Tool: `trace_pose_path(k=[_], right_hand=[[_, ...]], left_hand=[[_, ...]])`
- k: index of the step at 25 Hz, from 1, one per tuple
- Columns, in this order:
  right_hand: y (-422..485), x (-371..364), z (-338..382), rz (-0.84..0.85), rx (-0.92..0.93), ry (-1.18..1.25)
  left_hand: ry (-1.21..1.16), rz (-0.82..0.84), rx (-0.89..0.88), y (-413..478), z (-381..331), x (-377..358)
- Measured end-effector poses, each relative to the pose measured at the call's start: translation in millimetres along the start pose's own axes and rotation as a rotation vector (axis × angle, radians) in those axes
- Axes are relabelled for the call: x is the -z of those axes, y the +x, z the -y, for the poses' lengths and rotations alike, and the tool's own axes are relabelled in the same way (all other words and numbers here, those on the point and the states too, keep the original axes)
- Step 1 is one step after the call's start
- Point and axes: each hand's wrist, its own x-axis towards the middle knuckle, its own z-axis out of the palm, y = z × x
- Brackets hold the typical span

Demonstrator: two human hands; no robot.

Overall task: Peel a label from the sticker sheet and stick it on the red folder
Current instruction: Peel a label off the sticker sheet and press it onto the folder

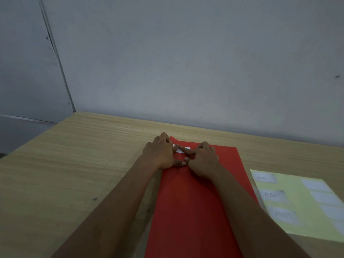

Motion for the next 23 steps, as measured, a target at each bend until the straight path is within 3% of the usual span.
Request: trace_pose_path(k=[5,10,17,23], right_hand=[[-5.8,1.4,-3.1,-0.111,0.014,0.121],[-11.1,7.8,-6.8,-0.115,0.088,0.189],[-9.7,3.6,-7.1,-0.232,0.011,0.227],[-5.4,2.2,-6.5,-0.135,0.012,0.108]], left_hand=[[0.0,-0.008,0.015,-2.5,-3.6,6.2],[-0.035,0.046,0.027,-2.1,0.0,11.1],[-0.025,0.003,0.014,-3.0,-4.5,10.4],[-0.026,0.001,0.004,-1.7,-3.3,5.8]])
